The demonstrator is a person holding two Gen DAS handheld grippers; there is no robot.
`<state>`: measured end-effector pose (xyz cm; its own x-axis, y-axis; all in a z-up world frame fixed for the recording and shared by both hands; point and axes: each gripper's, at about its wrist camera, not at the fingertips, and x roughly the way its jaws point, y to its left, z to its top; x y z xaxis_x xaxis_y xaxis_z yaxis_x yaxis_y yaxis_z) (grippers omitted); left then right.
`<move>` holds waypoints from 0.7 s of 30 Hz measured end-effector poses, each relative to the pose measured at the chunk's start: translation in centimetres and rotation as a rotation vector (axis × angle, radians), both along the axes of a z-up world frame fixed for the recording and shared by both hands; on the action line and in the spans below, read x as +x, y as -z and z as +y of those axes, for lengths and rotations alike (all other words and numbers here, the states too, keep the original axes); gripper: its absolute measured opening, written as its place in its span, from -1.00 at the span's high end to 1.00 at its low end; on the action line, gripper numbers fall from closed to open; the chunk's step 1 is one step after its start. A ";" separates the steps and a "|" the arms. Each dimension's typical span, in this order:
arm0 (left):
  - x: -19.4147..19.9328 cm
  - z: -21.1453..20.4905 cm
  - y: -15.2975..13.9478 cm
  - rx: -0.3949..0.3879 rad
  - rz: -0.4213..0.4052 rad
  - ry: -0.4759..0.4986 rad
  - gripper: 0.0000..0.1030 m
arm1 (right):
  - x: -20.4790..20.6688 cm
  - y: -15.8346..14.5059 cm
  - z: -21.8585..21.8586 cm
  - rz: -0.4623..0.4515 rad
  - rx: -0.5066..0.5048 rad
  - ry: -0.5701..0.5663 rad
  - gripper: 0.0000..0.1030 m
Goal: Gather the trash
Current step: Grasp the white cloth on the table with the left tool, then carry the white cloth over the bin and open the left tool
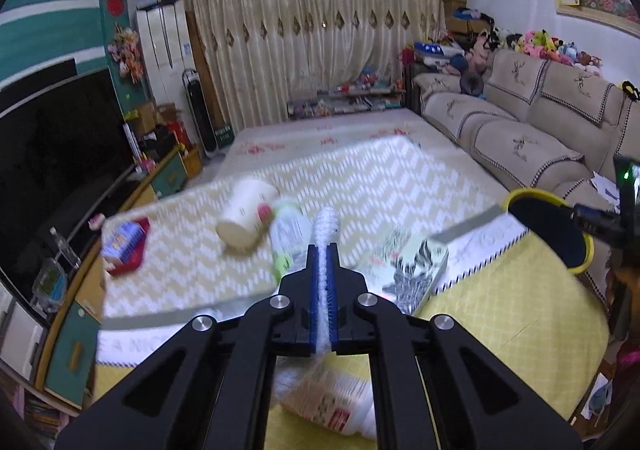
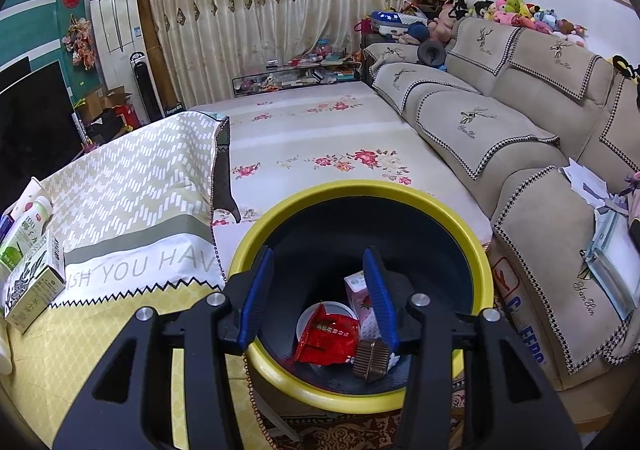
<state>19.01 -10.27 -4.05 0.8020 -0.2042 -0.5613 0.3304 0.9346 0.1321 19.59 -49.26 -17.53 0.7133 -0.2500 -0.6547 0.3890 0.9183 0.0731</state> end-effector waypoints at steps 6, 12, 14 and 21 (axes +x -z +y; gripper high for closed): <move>-1.3 -0.8 -3.8 -0.007 -0.055 0.042 0.91 | -0.6 -0.4 -0.3 -0.016 0.008 0.002 0.13; -1.7 -3.4 -5.6 -0.018 -0.095 0.107 0.91 | -1.5 -0.8 -1.4 -0.035 0.019 0.021 0.13; -1.5 -4.7 -5.6 -0.026 -0.098 0.136 0.91 | -1.9 -0.9 -1.9 -0.039 0.022 0.029 0.13; -0.3 -9.4 -5.8 -0.048 -0.096 0.239 0.91 | -3.2 -1.6 -3.8 -0.052 0.020 0.072 0.13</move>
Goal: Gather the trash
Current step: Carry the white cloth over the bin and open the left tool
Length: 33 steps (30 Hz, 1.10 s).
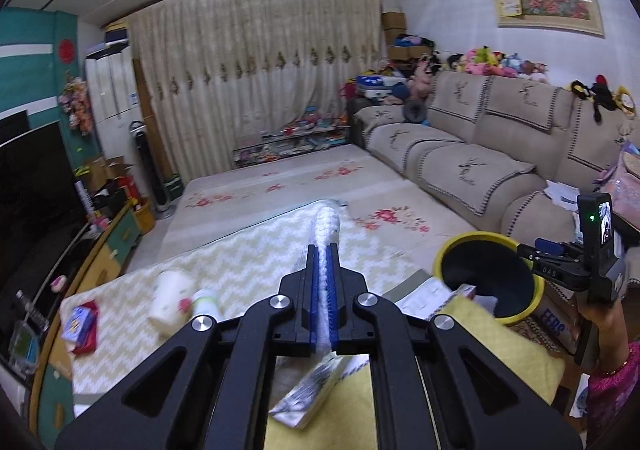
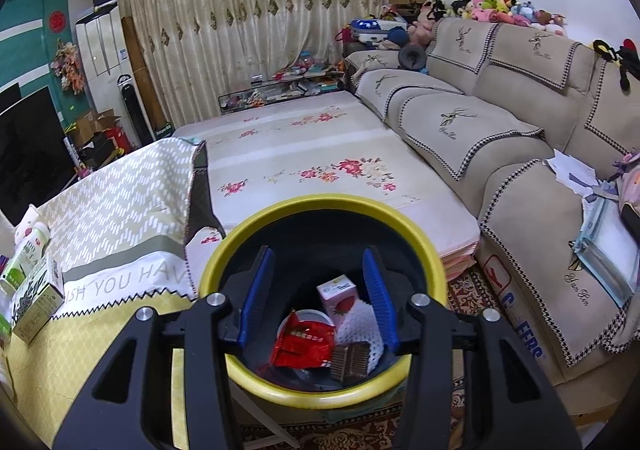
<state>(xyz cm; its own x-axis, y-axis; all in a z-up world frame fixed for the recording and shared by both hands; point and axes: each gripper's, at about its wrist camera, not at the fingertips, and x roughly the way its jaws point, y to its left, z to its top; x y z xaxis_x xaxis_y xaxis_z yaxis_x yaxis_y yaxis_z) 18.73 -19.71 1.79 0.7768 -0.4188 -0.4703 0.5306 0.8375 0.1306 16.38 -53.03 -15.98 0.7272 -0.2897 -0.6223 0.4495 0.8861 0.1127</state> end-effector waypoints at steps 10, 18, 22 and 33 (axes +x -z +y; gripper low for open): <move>0.4 -10.3 -0.4 0.053 0.000 0.221 0.91 | -1.3 0.0 -2.8 -0.007 0.007 0.069 0.13; 0.8 -19.9 1.4 0.071 0.077 0.367 0.91 | -2.9 0.4 -6.2 -0.016 0.030 0.140 0.13; 1.3 -24.0 3.1 0.093 0.114 0.402 0.90 | -3.6 0.9 -7.6 -0.020 0.050 0.165 0.13; 3.1 -32.1 10.4 0.166 0.241 0.410 0.85 | -4.7 2.0 -9.8 -0.022 0.082 0.195 0.11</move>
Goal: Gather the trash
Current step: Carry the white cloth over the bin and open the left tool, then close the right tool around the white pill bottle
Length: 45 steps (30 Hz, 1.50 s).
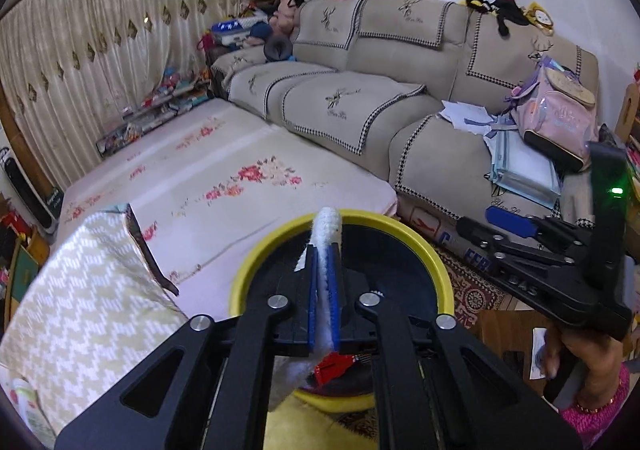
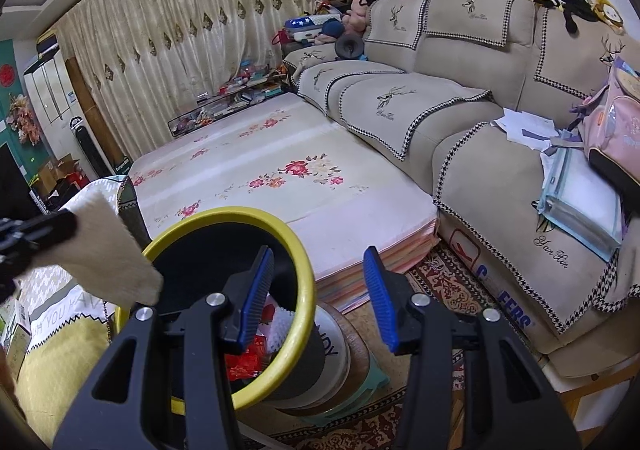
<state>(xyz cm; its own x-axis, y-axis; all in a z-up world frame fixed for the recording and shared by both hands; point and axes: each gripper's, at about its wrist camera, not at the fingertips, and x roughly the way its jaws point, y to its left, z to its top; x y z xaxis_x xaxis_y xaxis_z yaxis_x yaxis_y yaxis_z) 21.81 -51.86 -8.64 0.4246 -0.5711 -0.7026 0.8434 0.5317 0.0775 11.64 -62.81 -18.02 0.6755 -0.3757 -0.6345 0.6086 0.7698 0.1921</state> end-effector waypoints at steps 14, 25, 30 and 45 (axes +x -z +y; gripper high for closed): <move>-4.9 7.0 -5.4 -0.123 -0.061 -0.097 -0.32 | -0.6 -1.1 0.9 -0.029 -0.010 -0.039 0.01; -10.1 25.3 -11.4 -0.218 -0.179 -0.397 -0.52 | 2.0 -1.7 9.4 -0.058 -0.017 -0.280 0.01; -12.0 36.0 -11.2 -0.214 -0.199 -0.628 -0.53 | 3.8 -2.2 16.2 -0.059 -0.027 -0.454 0.01; -17.4 58.1 -6.4 -0.254 -0.156 -1.058 -0.66 | 3.4 -3.9 39.5 -0.096 0.009 -1.110 -0.19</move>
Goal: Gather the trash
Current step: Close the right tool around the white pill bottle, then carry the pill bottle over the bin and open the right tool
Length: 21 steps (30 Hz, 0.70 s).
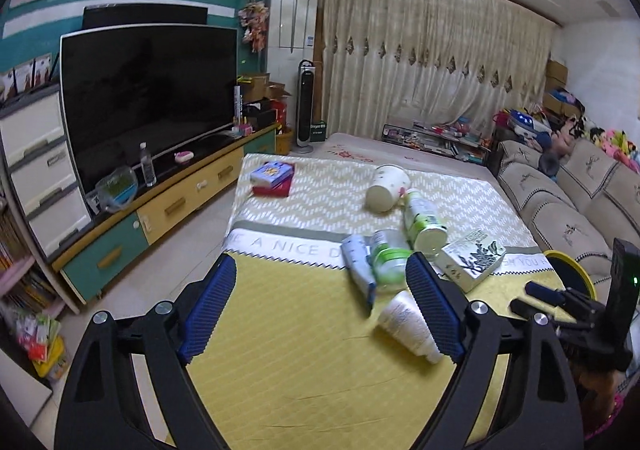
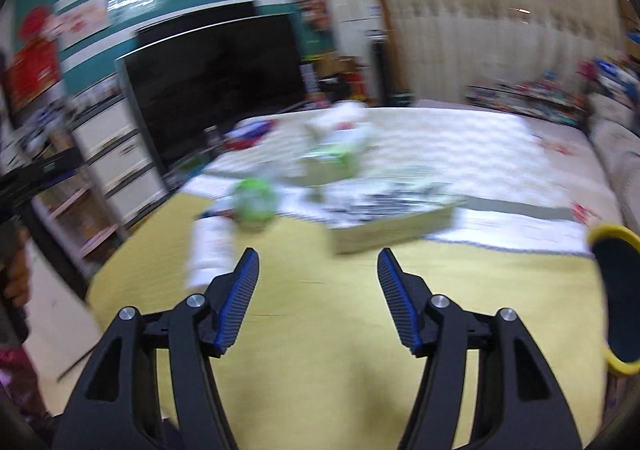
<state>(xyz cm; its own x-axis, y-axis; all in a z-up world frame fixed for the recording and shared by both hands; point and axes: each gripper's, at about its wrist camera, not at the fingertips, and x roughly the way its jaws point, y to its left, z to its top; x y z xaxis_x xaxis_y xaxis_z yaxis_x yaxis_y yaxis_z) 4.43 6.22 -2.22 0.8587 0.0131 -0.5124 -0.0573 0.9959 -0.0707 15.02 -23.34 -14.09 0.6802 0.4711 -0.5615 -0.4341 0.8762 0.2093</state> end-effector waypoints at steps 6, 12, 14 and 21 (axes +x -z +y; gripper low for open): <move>1.0 0.6 1.8 -0.029 0.026 0.020 -0.67 | 0.0 0.9 6.2 0.019 -0.072 -0.103 -0.30; 2.1 0.5 2.9 -0.050 0.048 0.034 -0.67 | 1.1 2.3 9.4 0.080 -0.113 -0.126 -0.30; 2.2 0.5 3.2 -0.053 0.054 0.040 -0.67 | 1.5 2.8 10.1 0.096 -0.124 -0.128 -0.30; 2.8 0.2 4.1 -0.058 0.073 0.064 -0.67 | 1.8 3.5 10.6 0.153 -0.129 -0.131 0.10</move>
<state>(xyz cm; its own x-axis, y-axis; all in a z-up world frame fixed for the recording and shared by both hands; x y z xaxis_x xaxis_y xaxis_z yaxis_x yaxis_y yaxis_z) 7.24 6.47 -6.28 0.8172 -0.0717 -0.5719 -0.0013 0.9920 -0.1263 16.87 -12.75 -17.59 0.5208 0.4673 -0.7144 -0.5173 0.8385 0.1712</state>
